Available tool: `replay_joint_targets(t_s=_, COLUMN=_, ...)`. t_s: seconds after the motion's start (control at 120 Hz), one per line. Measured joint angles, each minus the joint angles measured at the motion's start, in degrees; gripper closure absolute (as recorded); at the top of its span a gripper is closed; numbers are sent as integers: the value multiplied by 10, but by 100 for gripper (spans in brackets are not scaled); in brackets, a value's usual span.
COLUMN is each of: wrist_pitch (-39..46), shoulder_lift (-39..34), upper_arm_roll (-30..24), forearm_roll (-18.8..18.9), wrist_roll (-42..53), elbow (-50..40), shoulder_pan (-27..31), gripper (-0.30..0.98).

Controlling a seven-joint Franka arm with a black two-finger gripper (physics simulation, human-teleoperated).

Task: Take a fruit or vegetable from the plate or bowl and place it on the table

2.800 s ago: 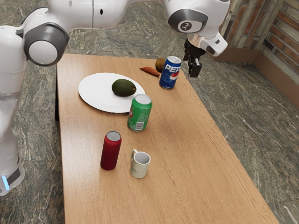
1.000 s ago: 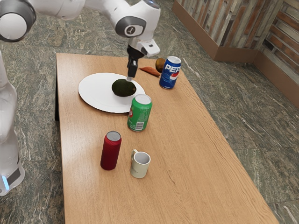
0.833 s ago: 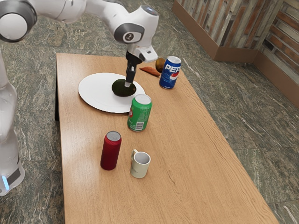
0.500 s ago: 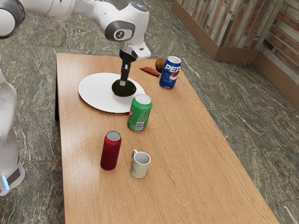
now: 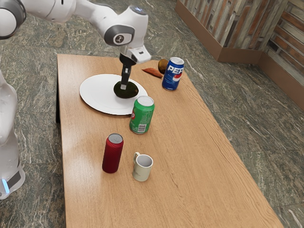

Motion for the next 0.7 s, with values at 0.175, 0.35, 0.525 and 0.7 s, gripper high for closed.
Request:
replay_joint_targets(t_s=0.175, wrist_pitch=19, shoulder_lift=3, upper_arm_roll=0, forearm_roll=-7, wrist_roll=3, elbow=-20, shoulder_pan=-2, gripper=0)
replay_joint_targets(t_s=0.35, wrist_pitch=41, shoulder_lift=4, upper_arm_roll=1, forearm_roll=-11, wrist_roll=5, elbow=-31, shoulder_pan=-2, gripper=0)
replay_joint_targets(t_s=0.525, wrist_pitch=52, shoulder_lift=5, upper_arm_roll=7, forearm_roll=-14, wrist_roll=7, elbow=-36, shoulder_pan=-1, gripper=0)
replay_joint_targets(t_s=0.7, wrist_pitch=57, shoulder_lift=4, upper_arm_roll=10, forearm_roll=-16, wrist_roll=8, elbow=-34, shoulder_pan=-2, gripper=0)
